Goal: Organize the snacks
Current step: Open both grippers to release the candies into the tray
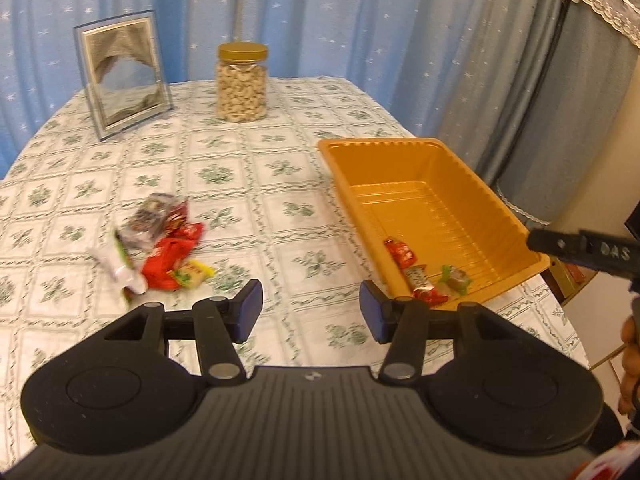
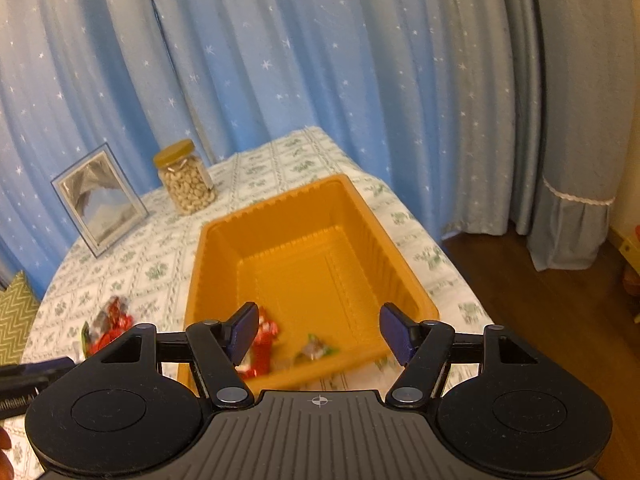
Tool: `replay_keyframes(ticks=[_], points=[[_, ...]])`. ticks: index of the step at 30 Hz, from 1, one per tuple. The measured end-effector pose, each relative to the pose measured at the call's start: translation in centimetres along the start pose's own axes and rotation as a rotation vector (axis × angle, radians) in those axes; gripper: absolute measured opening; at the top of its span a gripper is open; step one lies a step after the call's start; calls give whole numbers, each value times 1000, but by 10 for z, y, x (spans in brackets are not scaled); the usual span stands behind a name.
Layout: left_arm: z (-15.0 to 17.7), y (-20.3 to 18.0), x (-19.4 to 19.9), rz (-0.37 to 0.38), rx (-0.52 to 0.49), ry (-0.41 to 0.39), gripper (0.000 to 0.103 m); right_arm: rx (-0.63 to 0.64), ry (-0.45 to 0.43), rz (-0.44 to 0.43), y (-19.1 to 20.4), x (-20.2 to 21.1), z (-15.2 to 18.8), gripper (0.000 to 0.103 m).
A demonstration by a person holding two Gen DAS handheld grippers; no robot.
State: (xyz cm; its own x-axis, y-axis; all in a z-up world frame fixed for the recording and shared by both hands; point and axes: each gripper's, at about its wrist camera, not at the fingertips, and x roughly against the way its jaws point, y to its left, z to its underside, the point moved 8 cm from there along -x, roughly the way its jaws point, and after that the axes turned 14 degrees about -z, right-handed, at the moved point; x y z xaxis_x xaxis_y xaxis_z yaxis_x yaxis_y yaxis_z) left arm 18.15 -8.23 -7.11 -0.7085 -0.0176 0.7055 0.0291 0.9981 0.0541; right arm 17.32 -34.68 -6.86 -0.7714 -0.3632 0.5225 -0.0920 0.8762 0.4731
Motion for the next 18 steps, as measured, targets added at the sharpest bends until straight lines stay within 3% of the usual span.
replay_keyframes(ticks=[18], points=[[26, 84, 48, -136, 88, -23, 59, 80, 41, -51, 68, 21, 29, 67]])
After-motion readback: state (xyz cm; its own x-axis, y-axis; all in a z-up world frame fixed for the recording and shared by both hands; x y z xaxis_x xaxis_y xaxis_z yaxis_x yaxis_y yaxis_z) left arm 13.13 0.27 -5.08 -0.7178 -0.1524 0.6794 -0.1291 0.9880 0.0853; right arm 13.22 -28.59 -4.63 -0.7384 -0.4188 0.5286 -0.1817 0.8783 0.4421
